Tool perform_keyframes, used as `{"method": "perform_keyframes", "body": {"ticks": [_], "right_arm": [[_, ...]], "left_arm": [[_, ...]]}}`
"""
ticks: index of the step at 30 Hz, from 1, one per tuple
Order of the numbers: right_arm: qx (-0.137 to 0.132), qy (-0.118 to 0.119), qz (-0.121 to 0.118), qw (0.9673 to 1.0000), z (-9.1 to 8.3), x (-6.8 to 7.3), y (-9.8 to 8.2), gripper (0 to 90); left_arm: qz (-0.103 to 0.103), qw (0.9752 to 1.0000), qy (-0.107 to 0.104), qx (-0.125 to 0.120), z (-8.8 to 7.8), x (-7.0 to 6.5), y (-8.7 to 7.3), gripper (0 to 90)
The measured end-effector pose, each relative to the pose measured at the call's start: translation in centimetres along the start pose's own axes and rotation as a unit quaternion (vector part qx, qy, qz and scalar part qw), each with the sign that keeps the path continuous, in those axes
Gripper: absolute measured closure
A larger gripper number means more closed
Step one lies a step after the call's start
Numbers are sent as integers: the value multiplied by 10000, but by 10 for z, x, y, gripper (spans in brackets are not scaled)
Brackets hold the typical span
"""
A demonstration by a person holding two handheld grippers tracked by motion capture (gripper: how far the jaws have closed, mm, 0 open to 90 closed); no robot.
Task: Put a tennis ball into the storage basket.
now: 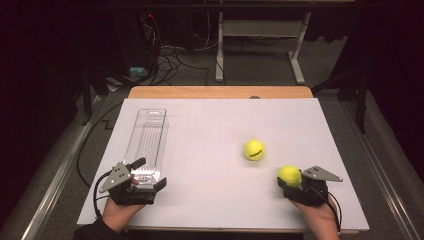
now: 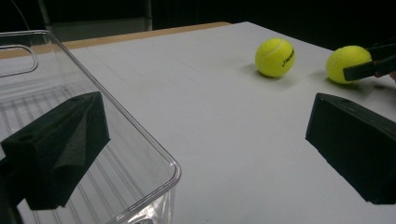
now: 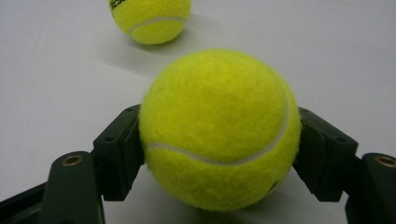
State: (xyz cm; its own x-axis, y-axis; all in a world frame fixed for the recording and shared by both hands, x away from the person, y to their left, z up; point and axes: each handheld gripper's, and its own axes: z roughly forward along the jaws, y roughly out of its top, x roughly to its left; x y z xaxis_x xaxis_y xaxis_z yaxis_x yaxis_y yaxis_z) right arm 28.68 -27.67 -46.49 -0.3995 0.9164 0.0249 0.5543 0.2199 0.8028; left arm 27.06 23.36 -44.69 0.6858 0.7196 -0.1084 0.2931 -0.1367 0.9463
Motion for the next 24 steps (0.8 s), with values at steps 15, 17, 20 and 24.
{"method": "perform_keyframes", "body": {"ticks": [15, 17, 20, 24], "right_arm": [[-288, 70, -86, 9995, -3, 7, 5, 263], [-306, 85, -100, 9994, -3, 9, 5, 264], [-301, 120, -117, 9994, -2, 11, 6, 263], [-261, 224, -192, 9992, 3, 19, 8, 264]], "left_arm": [[26, 10000, -13, 34, 1, 0, 0, 5], [28, 10000, -14, 37, 1, 0, 0, 5], [27, 10000, -14, 44, 1, 0, 0, 6], [33, 10000, -17, 45, 1, 0, 0, 6]]}}
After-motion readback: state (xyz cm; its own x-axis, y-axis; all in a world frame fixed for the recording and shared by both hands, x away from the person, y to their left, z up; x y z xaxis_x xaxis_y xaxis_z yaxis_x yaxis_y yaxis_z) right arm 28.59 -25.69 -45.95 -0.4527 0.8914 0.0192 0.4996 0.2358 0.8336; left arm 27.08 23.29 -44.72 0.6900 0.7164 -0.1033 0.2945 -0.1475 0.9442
